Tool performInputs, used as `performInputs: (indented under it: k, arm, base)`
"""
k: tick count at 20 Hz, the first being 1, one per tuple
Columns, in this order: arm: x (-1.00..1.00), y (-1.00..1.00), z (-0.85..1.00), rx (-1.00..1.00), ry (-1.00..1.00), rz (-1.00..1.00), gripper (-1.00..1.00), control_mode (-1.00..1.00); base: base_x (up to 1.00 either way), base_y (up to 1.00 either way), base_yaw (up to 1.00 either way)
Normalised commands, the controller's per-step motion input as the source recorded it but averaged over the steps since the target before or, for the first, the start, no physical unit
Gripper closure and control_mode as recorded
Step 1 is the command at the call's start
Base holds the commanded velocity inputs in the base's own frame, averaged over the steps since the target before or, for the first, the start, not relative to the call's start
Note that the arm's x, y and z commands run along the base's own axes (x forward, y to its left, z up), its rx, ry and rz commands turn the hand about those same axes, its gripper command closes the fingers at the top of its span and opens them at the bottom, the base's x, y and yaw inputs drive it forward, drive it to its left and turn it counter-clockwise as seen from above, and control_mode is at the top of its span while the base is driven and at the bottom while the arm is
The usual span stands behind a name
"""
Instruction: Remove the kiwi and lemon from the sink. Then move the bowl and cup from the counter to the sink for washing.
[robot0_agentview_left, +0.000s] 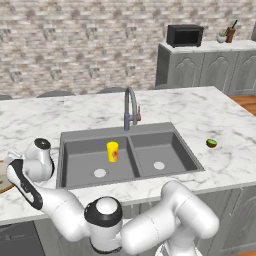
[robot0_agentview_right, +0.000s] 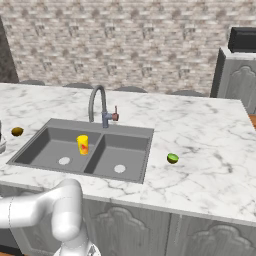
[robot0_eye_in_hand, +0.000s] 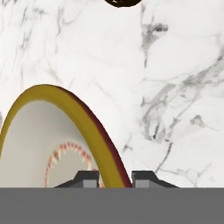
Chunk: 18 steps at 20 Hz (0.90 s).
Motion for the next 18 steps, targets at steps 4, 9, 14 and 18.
performInputs:
  k: [4, 9, 14, 18]
  arm:
    - [-0.17, -0.09, 0.1, 0.0, -0.05, 0.02, 1.0, -1.0]
    - [-0.17, -0.14, 0.15, 0.0, -0.11, 0.03, 1.0, -1.0]
    - [-0.16, -0.24, 0.18, 0.0, -0.16, 0.0, 1.0, -1.0]
    - [-0.19, -0.32, 0.2, 0.03, -0.13, 0.0, 1.0, -1.0]
  base:
    - [0.0, 0.0, 0.0]
    - [0.0, 0.0, 0.0]
    - [0.0, 0.0, 0.0]
    - [0.0, 0.0, 0.0]
